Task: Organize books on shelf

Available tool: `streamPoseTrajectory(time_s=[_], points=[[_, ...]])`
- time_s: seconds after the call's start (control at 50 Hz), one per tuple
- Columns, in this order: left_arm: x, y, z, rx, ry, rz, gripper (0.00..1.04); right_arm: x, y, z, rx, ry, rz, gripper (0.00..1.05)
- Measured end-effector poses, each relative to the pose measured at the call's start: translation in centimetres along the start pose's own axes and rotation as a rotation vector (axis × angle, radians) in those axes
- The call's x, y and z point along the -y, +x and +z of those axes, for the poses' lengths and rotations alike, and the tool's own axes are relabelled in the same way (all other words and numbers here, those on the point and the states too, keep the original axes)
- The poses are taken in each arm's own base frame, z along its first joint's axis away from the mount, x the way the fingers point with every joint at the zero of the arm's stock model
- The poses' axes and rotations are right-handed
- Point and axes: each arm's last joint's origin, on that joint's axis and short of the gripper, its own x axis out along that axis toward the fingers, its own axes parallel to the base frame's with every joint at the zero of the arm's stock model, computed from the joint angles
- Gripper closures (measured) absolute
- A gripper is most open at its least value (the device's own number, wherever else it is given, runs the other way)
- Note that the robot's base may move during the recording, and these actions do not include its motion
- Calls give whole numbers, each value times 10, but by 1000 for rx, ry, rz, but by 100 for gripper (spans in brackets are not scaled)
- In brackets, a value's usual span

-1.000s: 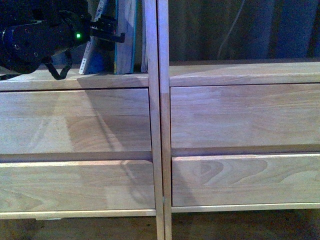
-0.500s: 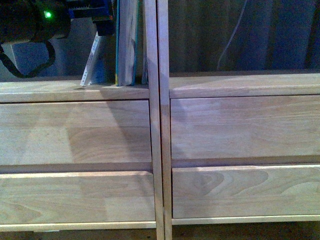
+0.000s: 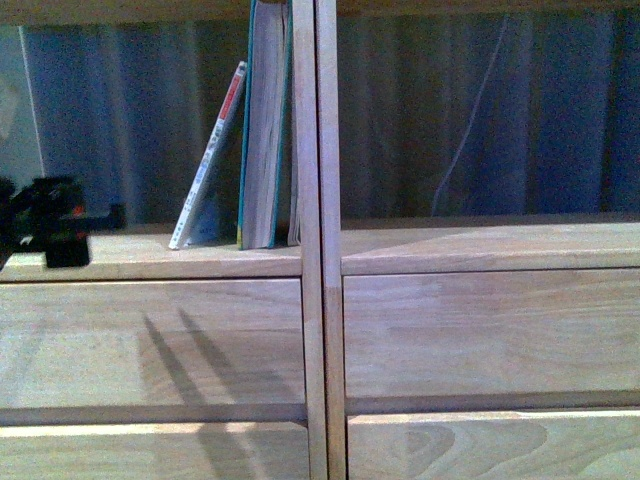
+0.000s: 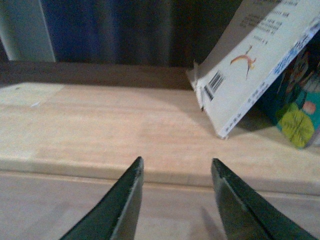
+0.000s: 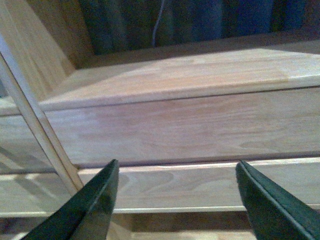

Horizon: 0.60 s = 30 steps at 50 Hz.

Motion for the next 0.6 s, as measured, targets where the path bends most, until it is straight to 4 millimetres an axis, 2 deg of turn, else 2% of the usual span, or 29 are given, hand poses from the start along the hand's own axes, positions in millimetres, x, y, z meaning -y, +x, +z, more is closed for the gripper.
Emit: streamPoseTrajectory(time_s=[0.1,0.2,0.4,0.6], points=[[-12,-36,-24,-15,3,-4,84,-3,-10,-25,-18,-81,-39,55],[-18,-60,-39,-29,4,-9,102,-9,-16,-41,-27,-104,-4,73],[-28,-94,-56,-33,6,-2,102,-7,-25,-58,-25,-116,-9,102],[-34,-121,-68,-41,7,-6,102,-5,-32,-71,-25,-122,-9,102]])
